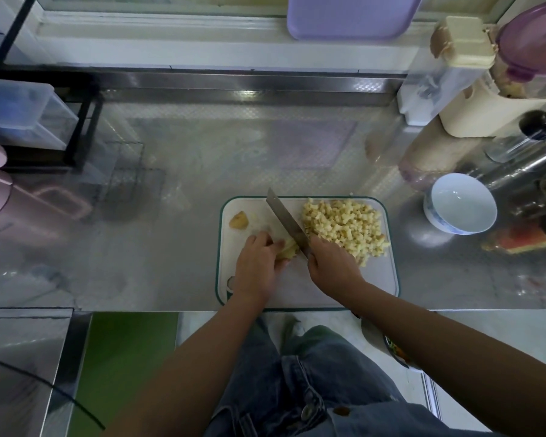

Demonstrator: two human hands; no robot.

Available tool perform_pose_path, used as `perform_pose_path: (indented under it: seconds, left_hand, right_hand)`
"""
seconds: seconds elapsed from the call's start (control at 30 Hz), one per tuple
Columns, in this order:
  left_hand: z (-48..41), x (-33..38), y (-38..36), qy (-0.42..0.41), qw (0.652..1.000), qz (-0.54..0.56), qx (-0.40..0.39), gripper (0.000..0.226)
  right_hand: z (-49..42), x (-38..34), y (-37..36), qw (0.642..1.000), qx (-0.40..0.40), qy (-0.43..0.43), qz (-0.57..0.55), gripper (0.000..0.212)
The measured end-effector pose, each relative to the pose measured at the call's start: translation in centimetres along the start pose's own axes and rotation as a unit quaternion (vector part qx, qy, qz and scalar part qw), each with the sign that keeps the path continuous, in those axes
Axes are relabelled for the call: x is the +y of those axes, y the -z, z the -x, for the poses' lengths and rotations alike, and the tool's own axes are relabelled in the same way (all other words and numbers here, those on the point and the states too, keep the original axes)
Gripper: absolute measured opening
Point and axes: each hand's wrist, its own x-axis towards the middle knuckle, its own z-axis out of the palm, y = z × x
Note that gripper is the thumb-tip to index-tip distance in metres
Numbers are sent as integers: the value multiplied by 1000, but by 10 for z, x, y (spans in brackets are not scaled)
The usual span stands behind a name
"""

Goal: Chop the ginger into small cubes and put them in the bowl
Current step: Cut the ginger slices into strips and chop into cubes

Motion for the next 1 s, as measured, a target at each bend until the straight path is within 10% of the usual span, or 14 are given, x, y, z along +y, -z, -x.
perform_pose_path:
  seconds: [1.0]
  left_hand:
    - [2, 2, 5, 7, 1000, -6, -14, 48]
  right_hand:
    - [-3, -5, -3, 998, 23, -15, -57, 7]
